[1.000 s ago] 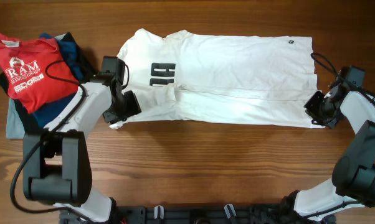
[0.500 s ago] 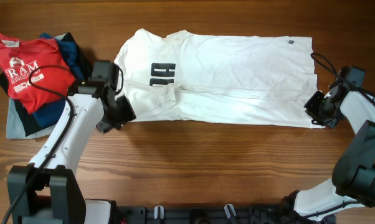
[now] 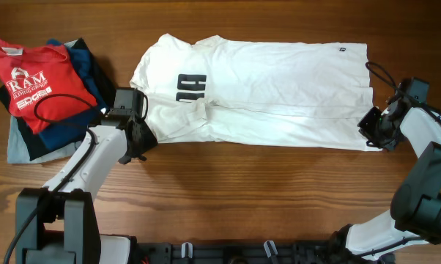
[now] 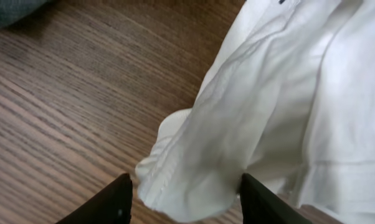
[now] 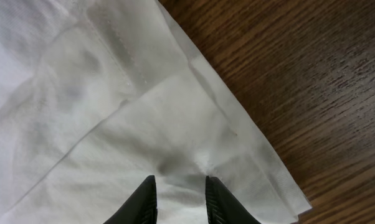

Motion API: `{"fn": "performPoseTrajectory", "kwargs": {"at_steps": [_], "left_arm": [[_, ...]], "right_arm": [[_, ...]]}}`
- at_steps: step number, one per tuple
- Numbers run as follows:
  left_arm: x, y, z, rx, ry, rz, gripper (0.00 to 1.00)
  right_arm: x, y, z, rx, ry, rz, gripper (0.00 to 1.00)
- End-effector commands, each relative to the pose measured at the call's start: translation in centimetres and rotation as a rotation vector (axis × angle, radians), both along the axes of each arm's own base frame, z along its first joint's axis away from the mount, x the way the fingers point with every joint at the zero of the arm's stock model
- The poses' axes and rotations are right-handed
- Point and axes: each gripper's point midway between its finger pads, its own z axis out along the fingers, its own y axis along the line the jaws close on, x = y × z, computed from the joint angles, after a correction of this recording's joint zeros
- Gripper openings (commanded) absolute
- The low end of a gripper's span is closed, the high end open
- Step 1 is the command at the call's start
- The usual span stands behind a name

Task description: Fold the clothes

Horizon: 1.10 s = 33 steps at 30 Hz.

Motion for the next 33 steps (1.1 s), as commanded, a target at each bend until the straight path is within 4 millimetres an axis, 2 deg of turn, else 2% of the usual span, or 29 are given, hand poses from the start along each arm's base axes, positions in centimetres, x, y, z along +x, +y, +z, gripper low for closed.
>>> {"fn": "performPoseTrajectory", "kwargs": {"at_steps": [1, 6, 10, 14, 17, 19, 21, 25, 29, 33], "left_arm": [[-1.3, 0.9, -0.9, 0.043, 0.033, 0.000, 0.52], [-1.7, 3.3, -0.8, 0.183, 0.033, 0.019, 0.47], [-1.0, 5.1, 0.0, 0.292, -0.006, 0.040, 0.42], [-0.7, 4.0, -0.4, 0.222, -0.011, 0.031, 0.43], [-1.0, 1.8, -1.0, 0.091, 0.009, 0.008, 0.43], [-1.6, 0.0, -1.4, -0.010, 0.037, -0.009, 0.45], [-2.8, -0.8, -1.6, -0.058, 0.087, -0.014, 0.45], [-4.4, -0.2, -1.7, -0.032, 0.151, -0.004, 0.42], [-3.8, 1.0, -2.1, 0.040, 0.110, 0.004, 0.45], [-2.1, 1.1, -2.9, 0.046, 0.012, 0.008, 0.61]], "right_arm": [[-0.3, 0.0, -0.4, -0.006, 0.016, -0.004, 0.26], [-0.3, 0.0, -0.4, -0.007, 0.015, -0.004, 0.26], [-0.3, 0.0, -0.4, -0.007, 0.015, -0.004, 0.27], [-0.3, 0.0, -0.4, -0.008, 0.014, -0.004, 0.27], [-0.2, 0.0, -0.4, -0.009, 0.011, -0.004, 0.26], [-0.2, 0.0, -0.4, -0.009, 0.011, -0.004, 0.27], [-0.2, 0.0, -0.3, -0.009, 0.011, -0.004, 0.27], [-0.1, -0.1, -0.3, -0.010, 0.007, -0.005, 0.26], [-0.1, -0.1, -0.3, -0.010, 0.006, -0.007, 0.27], [-0.1, -0.1, -0.3, -0.010, 0.007, -0.007, 0.27]]}}
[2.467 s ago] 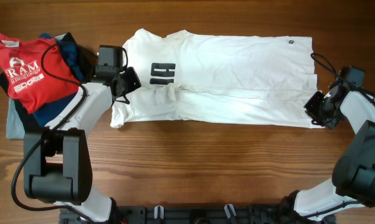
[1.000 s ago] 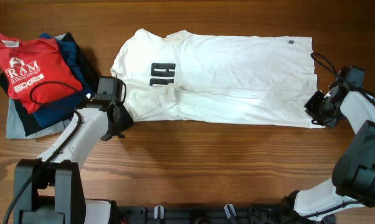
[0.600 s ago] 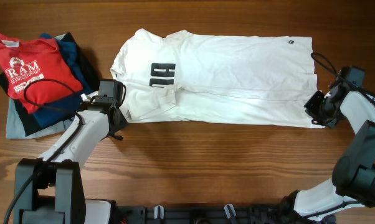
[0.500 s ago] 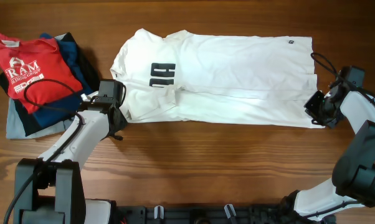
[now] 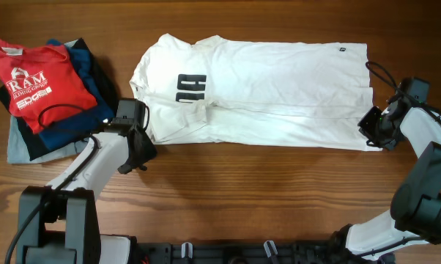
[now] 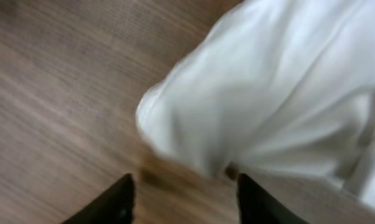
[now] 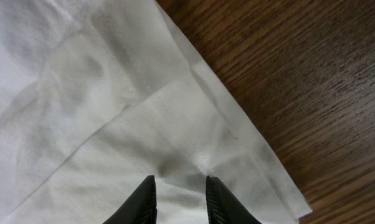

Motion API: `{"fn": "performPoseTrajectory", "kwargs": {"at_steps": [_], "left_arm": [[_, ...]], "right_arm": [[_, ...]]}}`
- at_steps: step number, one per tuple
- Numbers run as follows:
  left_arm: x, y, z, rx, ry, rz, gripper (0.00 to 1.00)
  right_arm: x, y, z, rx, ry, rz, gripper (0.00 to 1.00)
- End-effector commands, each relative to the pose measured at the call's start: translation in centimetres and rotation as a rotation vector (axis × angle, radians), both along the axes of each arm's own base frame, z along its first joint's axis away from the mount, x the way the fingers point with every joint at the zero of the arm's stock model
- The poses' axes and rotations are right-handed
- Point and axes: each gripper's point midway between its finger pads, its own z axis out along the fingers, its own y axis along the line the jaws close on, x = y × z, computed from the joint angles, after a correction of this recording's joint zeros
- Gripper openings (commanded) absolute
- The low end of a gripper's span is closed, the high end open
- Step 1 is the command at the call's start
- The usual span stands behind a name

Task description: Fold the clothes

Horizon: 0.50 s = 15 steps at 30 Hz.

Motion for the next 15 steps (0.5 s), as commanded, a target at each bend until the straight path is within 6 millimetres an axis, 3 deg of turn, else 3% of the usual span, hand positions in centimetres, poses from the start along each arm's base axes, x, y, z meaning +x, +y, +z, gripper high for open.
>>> {"fn": "performPoseTrajectory", "kwargs": {"at_steps": [1, 5, 12, 15], "left_arm": [[0.5, 0.7, -1.2, 0.029, -0.068, 0.011, 0.63], [0.4, 0.7, -1.8, 0.029, -0.085, 0.011, 0.60], [1.5, 3.3, -1.0, 0.183, -0.146, 0.037, 0.57], [1.8, 3.3, -0.9, 0.183, -0.160, 0.039, 0.50]], "right_arm": [[-0.3, 0.0, -0.4, -0.006, 0.015, -0.007, 0.27], [-0.3, 0.0, -0.4, -0.006, 0.015, -0.007, 0.26], [-0.3, 0.0, -0.4, -0.006, 0.015, -0.007, 0.27], [-0.3, 0.0, -0.4, -0.006, 0.016, -0.007, 0.27]]}}
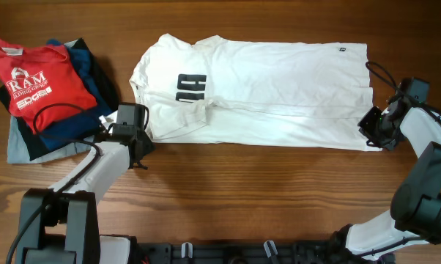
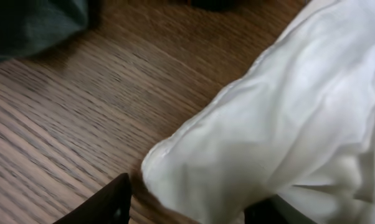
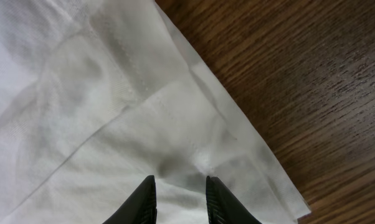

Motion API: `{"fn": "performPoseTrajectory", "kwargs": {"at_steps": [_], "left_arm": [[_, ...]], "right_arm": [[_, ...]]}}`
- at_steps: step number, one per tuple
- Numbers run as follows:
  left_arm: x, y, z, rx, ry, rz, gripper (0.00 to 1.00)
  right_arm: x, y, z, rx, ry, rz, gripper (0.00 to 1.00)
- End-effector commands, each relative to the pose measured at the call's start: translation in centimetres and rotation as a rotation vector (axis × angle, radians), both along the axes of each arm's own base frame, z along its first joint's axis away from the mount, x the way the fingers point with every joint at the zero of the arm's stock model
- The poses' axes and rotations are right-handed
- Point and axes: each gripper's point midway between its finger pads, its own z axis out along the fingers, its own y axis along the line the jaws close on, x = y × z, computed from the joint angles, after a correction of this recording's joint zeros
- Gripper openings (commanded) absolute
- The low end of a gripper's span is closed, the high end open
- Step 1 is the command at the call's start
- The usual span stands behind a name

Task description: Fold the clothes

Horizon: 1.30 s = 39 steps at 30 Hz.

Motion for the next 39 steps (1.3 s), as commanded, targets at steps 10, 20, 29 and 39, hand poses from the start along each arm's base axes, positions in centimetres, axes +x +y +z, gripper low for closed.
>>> {"fn": "performPoseTrajectory", "kwargs": {"at_steps": [10, 20, 29, 39], "left_arm": [[1.4, 1.5, 0.2, 0.120, -0.044, -0.077, 0.42], [1.8, 1.5, 0.4, 0.121, -0.062, -0.081, 0.41], [2.1, 2.1, 0.8, 0.167, -0.069, -0.096, 0.15], [1.6, 5.6, 2.6, 0.405, -0.042, -0.061, 0.17]], "right_arm": [[-0.3, 0.0, -0.4, -0.007, 0.015, -0.007, 0.27], [-0.3, 0.0, -0.4, -0.007, 0.014, -0.007, 0.27], [-0.3, 0.0, -0.4, -0.007, 0.015, -0.006, 0.28], [-0.4, 0.0, -0.4, -0.006, 0.018, -0.006, 0.31]]}}
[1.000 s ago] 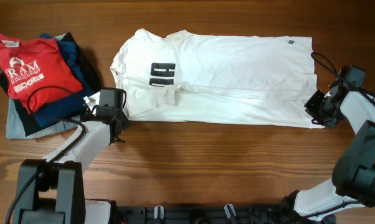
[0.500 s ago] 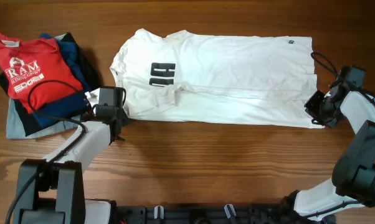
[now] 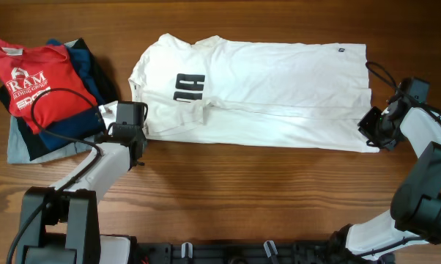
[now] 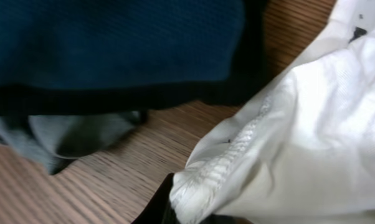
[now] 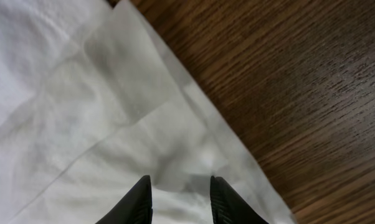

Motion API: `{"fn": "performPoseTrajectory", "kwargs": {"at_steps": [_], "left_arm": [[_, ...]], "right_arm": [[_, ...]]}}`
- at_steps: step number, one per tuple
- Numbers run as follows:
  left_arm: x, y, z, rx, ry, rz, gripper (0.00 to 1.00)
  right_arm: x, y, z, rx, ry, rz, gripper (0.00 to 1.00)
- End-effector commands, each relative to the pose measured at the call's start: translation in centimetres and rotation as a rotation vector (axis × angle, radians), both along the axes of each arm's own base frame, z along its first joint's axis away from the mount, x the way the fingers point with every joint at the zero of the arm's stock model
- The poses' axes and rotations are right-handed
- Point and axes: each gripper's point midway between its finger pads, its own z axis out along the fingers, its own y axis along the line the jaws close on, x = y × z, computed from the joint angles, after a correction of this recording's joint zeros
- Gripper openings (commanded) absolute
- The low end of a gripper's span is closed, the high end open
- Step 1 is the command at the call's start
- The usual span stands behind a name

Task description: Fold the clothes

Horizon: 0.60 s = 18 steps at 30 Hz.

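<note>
A white T-shirt (image 3: 264, 88) with a black print lies lengthwise across the table, folded along its length. My left gripper (image 3: 138, 136) is at its lower left sleeve. In the left wrist view this gripper (image 4: 187, 214) is shut on the bunched sleeve hem (image 4: 225, 174), and only one dark finger shows under the cloth. At the shirt's lower right hem corner my right gripper (image 3: 368, 133) stands with its jaws apart. In the right wrist view it (image 5: 180, 193) presses on the layered hem (image 5: 113, 124), with fabric lying between the fingers.
A stack of folded clothes (image 3: 37, 88), red shirt on top, sits at the far left, close to my left gripper. Its dark blue layers (image 4: 113, 43) fill the top of the left wrist view. Bare wooden table (image 3: 242, 198) lies in front of the shirt.
My left gripper, then open around the sleeve tip, is now shut on the sleeve hem, and its view has turned toward the clothes stack. The right jaws stand slightly wider on the hem.
My left gripper stood open around the tip of the lower left sleeve. It stayed open there through both later moments, shifting a little along the shirt's edge. Now it is shut on the sleeve. My right gripper stayed at the lower right hem corner throughout.
</note>
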Motion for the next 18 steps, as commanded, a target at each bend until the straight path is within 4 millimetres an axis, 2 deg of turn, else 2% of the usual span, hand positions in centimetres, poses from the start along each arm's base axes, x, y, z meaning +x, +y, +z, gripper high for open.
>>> {"fn": "performPoseTrajectory", "kwargs": {"at_steps": [1, 3, 5, 13, 18], "left_arm": [[-0.9, 2.6, 0.8, 0.157, 0.018, 0.054, 0.26], [-0.9, 2.6, 0.8, 0.158, 0.019, 0.054, 0.40], [-1.1, 2.6, 0.7, 0.156, 0.027, 0.053, 0.48], [-1.9, 1.2, -0.5, 0.072, 0.086, 0.011, 0.48], [-2.3, -0.1, -1.4, -0.009, 0.118, -0.021, 0.52]], "right_arm": [[-0.4, 0.0, -0.4, -0.006, 0.018, -0.006, 0.31], [-0.4, 0.0, -0.4, -0.006, 0.018, -0.006, 0.31], [-0.4, 0.0, -0.4, -0.006, 0.017, -0.006, 0.31], [-0.4, 0.0, -0.4, -0.009, 0.020, -0.004, 0.31], [-1.5, -0.7, -0.5, -0.047, 0.067, -0.048, 0.32]]}}
